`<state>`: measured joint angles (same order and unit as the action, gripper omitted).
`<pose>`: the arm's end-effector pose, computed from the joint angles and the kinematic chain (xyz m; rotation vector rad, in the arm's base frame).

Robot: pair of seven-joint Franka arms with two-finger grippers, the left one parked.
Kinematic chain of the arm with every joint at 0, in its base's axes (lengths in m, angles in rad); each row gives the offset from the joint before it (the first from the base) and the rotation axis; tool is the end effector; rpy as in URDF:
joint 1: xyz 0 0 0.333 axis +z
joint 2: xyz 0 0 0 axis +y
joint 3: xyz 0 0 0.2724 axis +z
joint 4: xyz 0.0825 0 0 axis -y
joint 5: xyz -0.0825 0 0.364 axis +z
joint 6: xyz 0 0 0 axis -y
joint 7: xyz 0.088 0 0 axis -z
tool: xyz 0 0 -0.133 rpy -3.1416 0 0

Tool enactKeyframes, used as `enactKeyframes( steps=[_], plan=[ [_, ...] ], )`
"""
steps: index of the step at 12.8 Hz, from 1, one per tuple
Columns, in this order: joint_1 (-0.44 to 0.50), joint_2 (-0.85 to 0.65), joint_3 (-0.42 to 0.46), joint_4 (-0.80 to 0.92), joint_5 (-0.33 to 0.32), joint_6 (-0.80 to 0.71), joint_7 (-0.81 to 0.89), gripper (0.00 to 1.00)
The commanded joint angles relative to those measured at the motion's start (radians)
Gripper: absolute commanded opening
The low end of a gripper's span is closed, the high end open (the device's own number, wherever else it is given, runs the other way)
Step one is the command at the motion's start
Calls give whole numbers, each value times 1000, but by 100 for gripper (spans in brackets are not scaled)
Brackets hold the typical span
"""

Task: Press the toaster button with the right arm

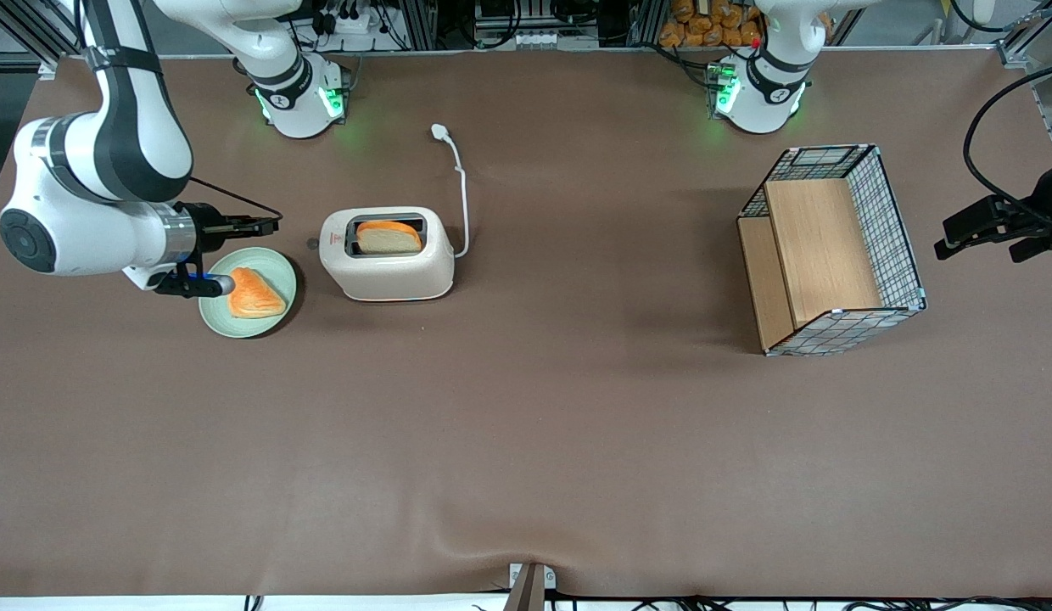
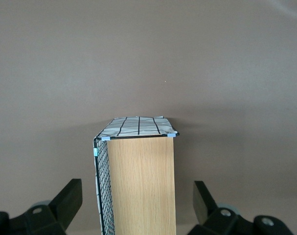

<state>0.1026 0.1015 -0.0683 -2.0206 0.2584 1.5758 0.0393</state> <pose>0.4699 0.0501 0.3195 -2.8065 0.1131 0.7978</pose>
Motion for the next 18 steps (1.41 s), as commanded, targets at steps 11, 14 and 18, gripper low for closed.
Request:
enactKeyframes(
  steps=[11,14,18],
  plan=[
    [25,132,7,-35,90,121,-6,7],
    [22,161,5,-46,130,121,-6,7],
    [12,188,5,-52,145,124,-7,7]
  ],
)
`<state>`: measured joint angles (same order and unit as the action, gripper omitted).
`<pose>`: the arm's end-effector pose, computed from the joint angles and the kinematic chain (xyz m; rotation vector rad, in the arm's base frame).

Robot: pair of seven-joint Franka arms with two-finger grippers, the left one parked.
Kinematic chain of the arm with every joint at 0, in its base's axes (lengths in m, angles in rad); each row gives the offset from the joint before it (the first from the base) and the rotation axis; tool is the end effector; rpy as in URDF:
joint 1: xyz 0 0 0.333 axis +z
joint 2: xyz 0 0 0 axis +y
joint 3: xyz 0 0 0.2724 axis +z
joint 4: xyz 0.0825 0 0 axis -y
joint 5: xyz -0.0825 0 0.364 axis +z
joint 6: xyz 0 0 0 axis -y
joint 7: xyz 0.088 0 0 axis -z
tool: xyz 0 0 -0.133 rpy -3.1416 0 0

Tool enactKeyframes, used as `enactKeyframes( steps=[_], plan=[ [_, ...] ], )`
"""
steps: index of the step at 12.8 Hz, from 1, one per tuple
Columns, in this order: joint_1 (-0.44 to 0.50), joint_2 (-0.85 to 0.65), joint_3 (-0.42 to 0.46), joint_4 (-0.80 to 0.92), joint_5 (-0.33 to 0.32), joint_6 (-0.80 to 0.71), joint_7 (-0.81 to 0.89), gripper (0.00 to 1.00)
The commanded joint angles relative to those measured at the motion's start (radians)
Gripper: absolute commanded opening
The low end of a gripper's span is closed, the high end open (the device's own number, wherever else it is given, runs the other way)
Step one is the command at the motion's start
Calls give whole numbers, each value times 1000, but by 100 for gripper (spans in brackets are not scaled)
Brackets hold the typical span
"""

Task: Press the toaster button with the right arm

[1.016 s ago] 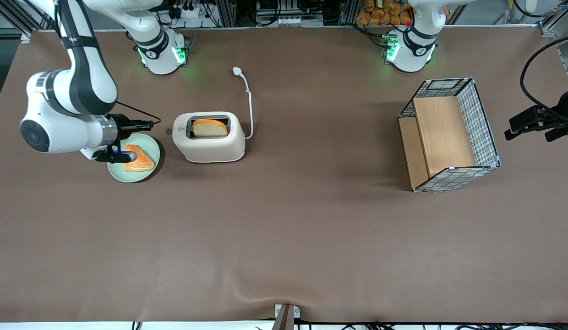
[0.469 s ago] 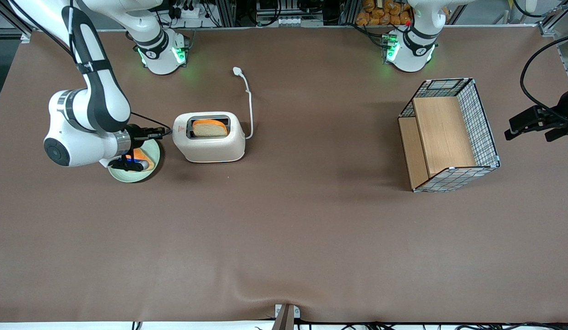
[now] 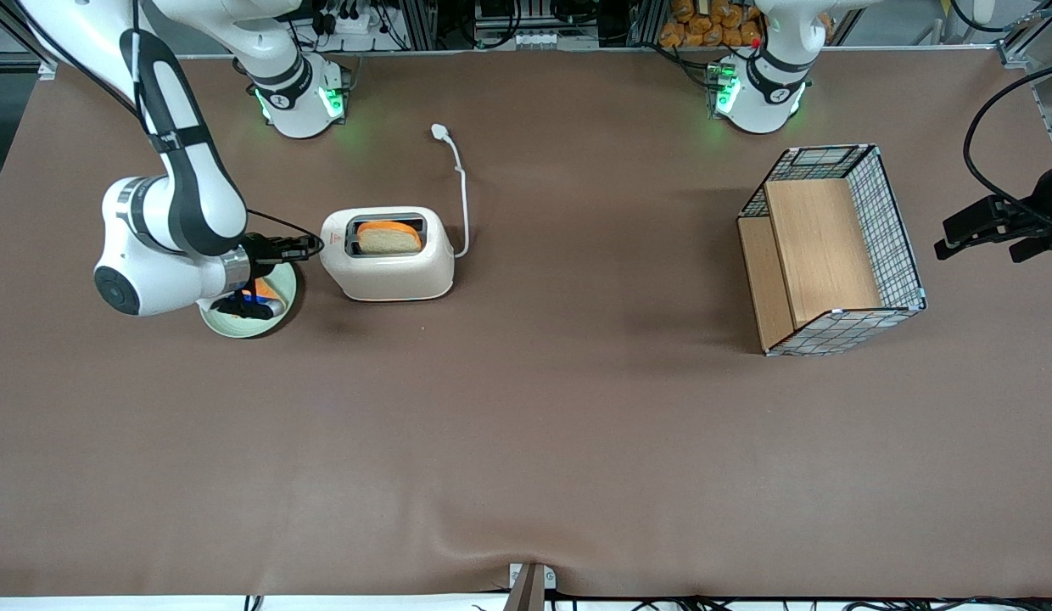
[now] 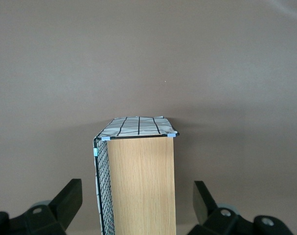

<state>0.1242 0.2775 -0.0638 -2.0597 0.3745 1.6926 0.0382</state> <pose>0.4661 0.0719 0.2257 -2.6934 0.2051 0.9164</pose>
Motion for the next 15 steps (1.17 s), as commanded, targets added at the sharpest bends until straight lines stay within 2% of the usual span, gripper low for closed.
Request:
enactKeyframes(
  steps=[1,8,15],
  plan=[
    [-18,22,1,-13,43,7,-6,7],
    [-104,120,1,-11,174,7,-64,7],
    [-92,187,1,-10,201,65,-66,7]
  ],
)
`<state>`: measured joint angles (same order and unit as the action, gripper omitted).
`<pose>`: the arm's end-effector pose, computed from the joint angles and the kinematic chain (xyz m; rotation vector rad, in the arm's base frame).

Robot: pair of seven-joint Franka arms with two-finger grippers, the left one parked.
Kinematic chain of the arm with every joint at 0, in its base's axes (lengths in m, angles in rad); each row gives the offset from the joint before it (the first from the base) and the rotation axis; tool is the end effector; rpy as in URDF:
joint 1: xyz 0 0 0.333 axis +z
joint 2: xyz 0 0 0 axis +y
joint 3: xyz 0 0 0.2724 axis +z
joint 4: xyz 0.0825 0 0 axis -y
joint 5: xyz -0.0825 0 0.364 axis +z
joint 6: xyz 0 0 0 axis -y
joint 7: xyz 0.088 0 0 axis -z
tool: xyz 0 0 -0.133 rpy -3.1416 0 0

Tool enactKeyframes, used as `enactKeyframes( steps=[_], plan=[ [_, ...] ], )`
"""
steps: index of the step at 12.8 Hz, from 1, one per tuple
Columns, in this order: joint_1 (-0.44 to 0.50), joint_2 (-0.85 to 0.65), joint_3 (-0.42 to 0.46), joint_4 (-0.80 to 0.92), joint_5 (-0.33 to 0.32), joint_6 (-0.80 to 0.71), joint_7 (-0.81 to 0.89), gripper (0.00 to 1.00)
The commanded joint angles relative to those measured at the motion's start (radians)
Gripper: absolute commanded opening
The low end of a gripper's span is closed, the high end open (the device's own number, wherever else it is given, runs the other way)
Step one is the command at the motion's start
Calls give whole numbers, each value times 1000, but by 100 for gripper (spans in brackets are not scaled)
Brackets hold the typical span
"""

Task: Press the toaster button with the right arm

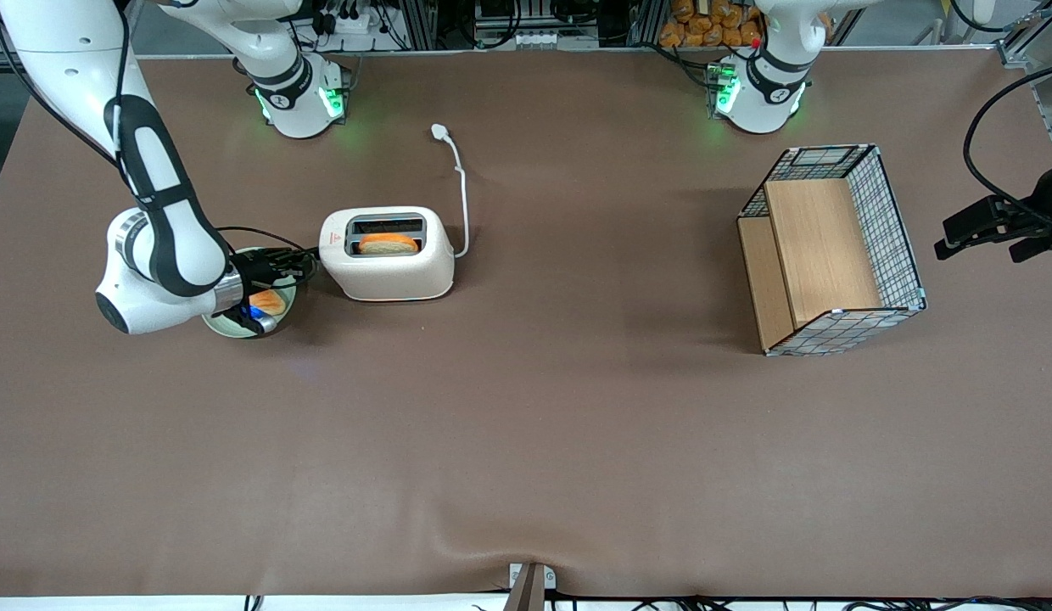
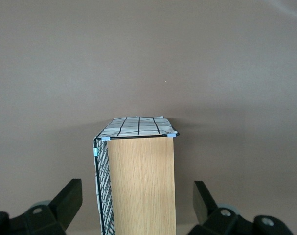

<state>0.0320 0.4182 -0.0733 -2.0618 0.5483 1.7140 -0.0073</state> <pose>0.4616 0.0410 0.1645 -2.4629 0.4229 0.9706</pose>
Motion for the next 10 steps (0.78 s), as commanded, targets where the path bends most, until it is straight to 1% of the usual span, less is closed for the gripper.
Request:
enactKeyframes(
  steps=[1,7,9,10],
  plan=[
    [5,51,10,-8,28,58,-20,7],
    [11,60,10,-6,27,78,-22,6],
    [9,44,9,2,27,69,-25,7],
    [6,30,9,3,27,67,-23,8]
  ],
)
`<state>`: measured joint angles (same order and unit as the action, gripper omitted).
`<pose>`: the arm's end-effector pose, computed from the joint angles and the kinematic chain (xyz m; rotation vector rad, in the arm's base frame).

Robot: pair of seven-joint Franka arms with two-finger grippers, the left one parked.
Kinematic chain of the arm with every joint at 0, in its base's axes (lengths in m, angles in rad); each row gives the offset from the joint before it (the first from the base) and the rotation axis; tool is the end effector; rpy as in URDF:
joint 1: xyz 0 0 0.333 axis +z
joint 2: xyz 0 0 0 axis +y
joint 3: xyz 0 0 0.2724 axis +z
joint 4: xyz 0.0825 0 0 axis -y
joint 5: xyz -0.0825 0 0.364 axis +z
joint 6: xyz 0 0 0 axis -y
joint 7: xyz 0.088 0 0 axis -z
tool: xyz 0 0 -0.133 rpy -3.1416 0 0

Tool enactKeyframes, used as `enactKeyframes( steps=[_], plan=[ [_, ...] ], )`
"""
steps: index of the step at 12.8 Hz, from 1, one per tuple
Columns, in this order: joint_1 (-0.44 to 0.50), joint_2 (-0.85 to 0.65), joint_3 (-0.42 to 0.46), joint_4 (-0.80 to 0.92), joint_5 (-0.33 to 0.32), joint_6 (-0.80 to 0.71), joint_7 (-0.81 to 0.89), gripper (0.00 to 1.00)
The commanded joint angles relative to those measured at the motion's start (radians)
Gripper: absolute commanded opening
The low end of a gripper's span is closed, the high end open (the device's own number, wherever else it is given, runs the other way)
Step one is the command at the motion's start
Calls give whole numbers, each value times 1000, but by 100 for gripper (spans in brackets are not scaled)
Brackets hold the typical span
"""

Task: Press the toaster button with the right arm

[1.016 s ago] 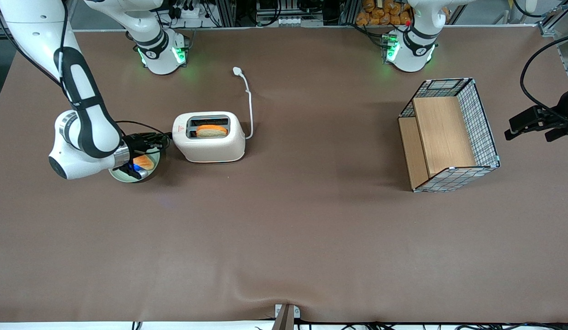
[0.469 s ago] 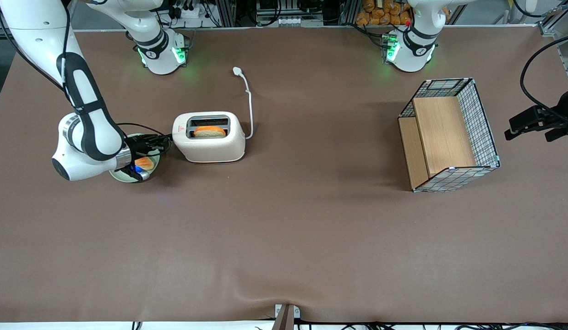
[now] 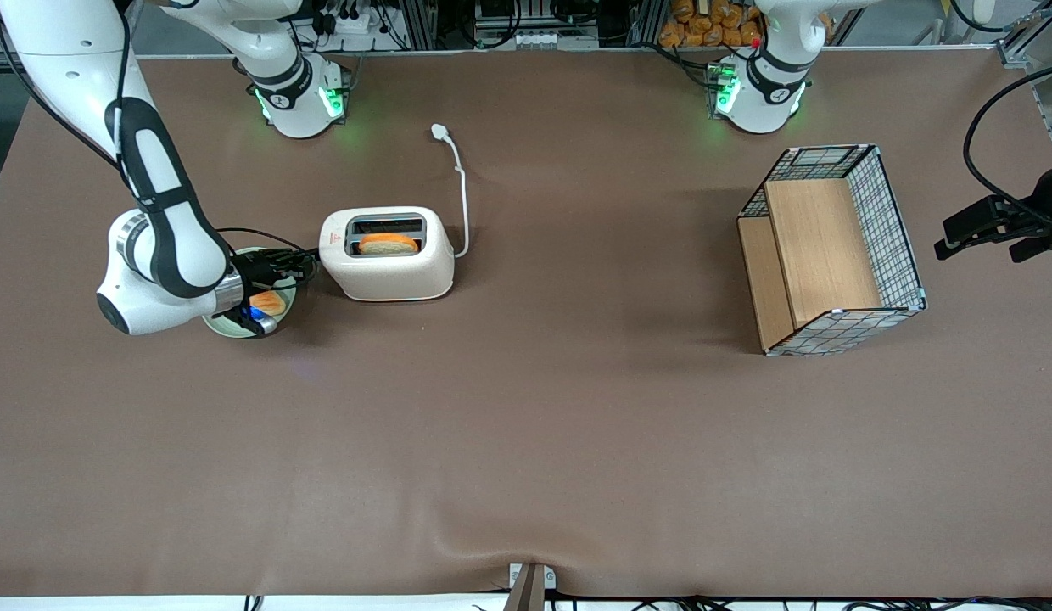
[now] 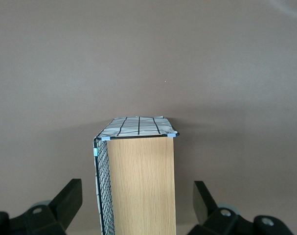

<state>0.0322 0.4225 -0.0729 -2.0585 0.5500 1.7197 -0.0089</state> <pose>0.4630 0.0410 0.1632 -2.4647 0.4233 0.9641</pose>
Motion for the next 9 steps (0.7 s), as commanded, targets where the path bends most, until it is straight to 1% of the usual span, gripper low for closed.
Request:
enactKeyframes(
  steps=[1,2,4,5,6,7,8,9],
  plan=[
    [5,18,7,4,24,60,-19,9],
    [2,4,5,15,21,57,-14,10],
    [-1,-27,1,43,10,32,-11,15],
    [-9,-34,-11,63,8,23,-13,19],
    [-11,-34,-22,90,-8,8,-13,28],
    [-12,-36,-34,118,-36,-2,-13,62],
    [-12,-42,-44,144,-60,-2,-14,100],
    [-17,-50,-50,171,-79,-3,-26,100]
  ],
)
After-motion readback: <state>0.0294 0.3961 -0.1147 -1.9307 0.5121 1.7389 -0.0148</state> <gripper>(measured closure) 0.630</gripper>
